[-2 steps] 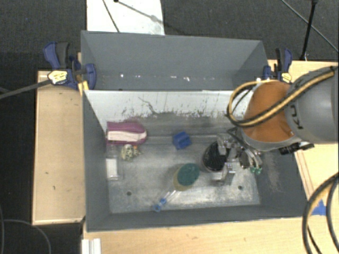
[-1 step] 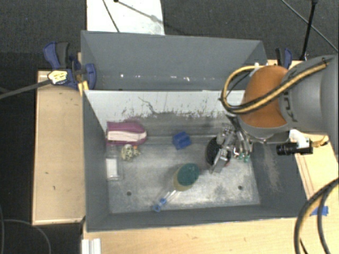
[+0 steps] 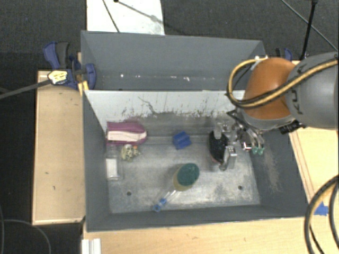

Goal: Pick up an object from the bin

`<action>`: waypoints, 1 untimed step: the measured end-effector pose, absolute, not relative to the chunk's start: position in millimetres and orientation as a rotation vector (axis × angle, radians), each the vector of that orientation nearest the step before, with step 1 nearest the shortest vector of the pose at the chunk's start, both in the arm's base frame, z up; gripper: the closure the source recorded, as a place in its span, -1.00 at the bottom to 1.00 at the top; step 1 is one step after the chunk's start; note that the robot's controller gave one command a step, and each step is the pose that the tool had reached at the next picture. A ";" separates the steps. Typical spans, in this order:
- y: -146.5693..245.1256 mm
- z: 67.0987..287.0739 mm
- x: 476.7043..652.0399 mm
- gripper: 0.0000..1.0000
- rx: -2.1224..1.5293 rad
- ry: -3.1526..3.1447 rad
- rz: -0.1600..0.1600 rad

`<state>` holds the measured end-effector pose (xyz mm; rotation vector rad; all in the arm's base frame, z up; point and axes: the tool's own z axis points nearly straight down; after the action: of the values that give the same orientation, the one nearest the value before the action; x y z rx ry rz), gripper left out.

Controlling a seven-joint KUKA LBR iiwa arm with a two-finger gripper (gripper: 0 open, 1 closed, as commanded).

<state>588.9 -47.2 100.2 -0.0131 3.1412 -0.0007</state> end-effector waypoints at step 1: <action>-65.8 75.3 591.5 -1.00 0.631 3.057 0.001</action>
Offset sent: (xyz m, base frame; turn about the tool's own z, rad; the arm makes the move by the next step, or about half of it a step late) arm -0.0028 -0.0168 -0.0302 0.4136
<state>591.5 -65.8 75.3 0.6310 3.0570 0.0012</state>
